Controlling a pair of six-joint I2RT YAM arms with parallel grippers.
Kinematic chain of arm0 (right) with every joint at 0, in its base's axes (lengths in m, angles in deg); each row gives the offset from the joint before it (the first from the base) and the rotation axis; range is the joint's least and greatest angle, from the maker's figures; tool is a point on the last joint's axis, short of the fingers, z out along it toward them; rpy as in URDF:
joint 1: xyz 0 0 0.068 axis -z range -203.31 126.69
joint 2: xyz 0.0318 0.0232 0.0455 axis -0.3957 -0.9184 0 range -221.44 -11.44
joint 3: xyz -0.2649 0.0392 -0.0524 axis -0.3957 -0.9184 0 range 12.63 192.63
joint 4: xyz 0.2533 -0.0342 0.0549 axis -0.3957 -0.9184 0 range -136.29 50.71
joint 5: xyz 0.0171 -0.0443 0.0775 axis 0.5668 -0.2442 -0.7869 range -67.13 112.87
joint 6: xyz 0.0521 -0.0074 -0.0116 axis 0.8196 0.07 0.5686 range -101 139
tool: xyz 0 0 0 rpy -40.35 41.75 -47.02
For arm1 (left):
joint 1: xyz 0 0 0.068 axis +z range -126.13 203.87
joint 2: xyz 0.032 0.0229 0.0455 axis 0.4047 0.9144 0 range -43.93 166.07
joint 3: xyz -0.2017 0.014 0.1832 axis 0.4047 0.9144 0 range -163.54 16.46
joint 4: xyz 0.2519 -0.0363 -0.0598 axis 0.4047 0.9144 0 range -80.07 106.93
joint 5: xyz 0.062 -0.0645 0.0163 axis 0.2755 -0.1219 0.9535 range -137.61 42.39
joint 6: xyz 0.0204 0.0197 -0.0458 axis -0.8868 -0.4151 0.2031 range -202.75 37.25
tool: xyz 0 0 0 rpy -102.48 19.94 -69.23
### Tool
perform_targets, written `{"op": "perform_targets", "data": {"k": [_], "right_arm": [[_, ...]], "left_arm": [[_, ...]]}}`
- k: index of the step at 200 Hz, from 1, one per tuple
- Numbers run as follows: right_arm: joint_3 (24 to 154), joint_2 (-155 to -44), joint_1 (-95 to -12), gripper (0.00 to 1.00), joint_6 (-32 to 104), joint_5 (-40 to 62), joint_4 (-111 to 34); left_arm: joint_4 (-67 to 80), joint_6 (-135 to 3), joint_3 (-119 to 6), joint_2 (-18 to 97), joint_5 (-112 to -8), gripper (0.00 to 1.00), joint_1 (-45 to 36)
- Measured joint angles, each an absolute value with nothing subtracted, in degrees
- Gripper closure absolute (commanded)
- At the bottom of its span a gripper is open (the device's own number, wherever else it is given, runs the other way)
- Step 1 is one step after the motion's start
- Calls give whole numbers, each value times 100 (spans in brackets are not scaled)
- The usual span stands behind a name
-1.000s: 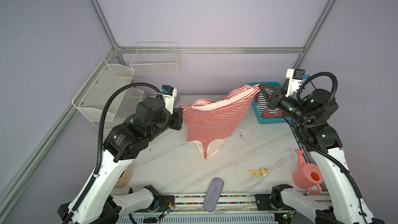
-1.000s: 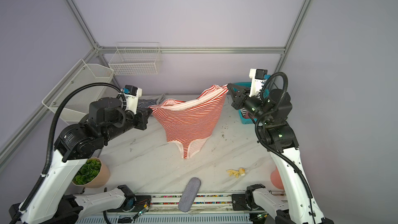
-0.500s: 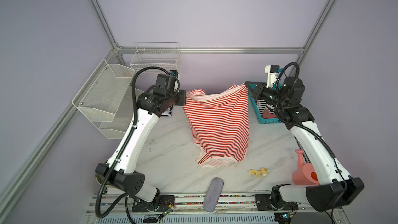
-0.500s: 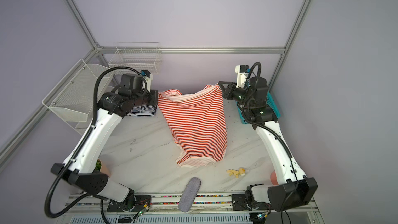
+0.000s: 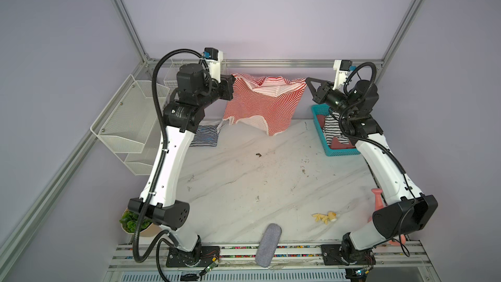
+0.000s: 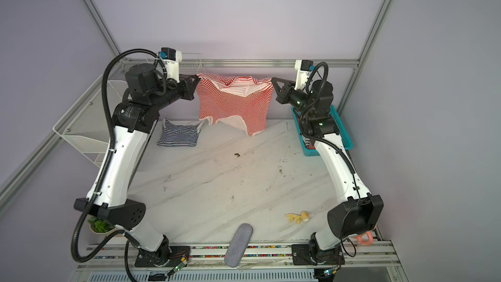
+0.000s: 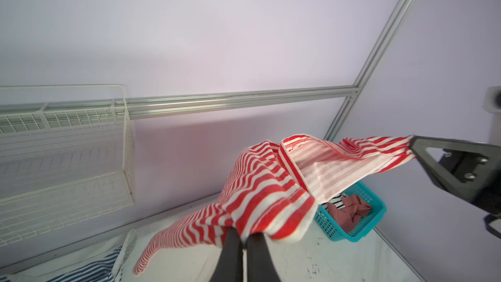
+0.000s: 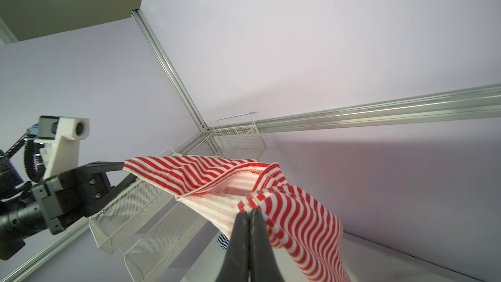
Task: Fold and stack tank tops
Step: Smooth out the tank top at the center of the table.
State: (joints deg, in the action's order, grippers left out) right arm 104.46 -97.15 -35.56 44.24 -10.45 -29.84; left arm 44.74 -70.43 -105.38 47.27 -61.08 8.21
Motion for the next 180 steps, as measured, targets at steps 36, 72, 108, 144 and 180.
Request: {"op": "perform_targets", "data": {"k": [36, 72, 108, 144, 180], "right_arm": [[8140, -8375, -3556, 100, 4384, -1102, -2934], [6081, -7121, -3556, 100, 4481, -896, -3629], [5176, -6216, -3556, 68, 4662, -676, -4671], [5288, -6139, -3556, 58, 4594, -210, -5834], [5683, -6373, -3556, 58, 4426, 87, -6387]], "left_arm": [[3571, -7048, -7625, 3022, -6340, 100, 546], [3176, -6694, -4549, 2436, -6196, 99, -315], [3679, -5911, -2899, 2629, -5940, 83, -901], [4127, -5420, -2777, 2146, -5671, 69, -1255], [4343, -5118, -2779, 1619, -5627, 51, -1541]]}}
